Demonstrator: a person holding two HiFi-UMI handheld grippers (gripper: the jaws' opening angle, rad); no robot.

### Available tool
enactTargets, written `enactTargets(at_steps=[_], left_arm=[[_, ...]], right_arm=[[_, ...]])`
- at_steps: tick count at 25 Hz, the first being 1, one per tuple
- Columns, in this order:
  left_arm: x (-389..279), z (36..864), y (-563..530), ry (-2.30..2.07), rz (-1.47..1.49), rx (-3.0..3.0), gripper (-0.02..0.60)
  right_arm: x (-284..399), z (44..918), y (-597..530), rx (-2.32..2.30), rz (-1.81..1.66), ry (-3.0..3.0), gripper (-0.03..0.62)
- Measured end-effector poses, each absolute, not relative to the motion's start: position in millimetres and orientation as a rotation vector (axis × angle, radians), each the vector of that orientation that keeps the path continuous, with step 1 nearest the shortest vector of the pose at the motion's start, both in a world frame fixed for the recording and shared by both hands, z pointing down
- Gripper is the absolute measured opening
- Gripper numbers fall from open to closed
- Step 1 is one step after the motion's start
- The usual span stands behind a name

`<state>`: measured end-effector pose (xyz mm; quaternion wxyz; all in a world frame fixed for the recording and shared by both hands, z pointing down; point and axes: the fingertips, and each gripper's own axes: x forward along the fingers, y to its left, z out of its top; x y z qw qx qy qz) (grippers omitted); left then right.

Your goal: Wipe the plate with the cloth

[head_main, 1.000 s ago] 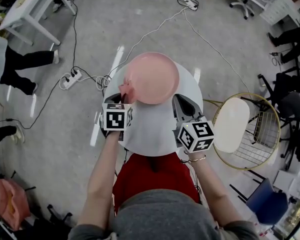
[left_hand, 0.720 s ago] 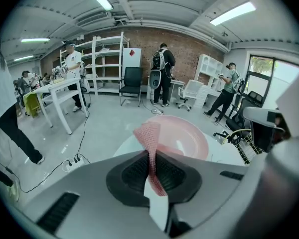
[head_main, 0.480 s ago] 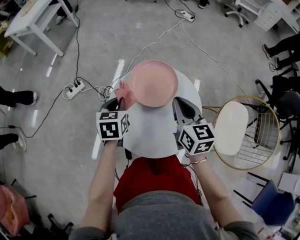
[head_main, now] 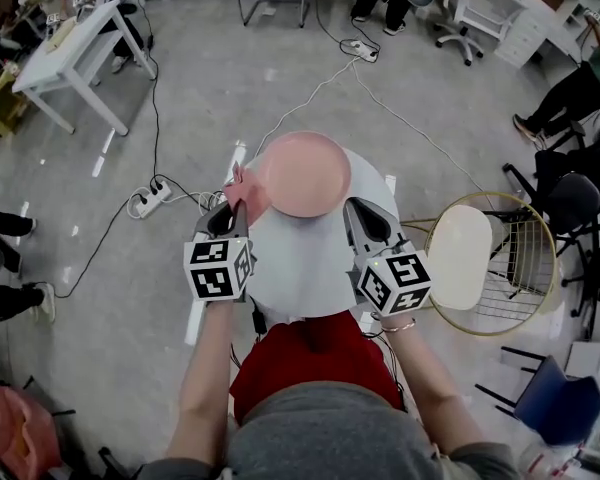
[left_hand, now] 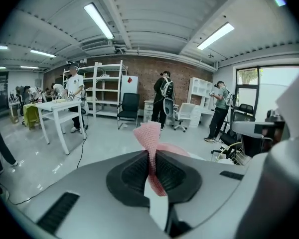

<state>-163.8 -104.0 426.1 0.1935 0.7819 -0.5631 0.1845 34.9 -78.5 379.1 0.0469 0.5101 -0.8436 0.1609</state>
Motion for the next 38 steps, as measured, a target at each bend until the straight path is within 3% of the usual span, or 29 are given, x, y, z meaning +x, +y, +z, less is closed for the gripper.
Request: enactTargets(at_steps=[38], left_arm=[[-143,330,-50,-1.613,0.261,2.419,0.035]], right_arm=[[24,315,-28,1.549,0.291,-2.706,0.028]])
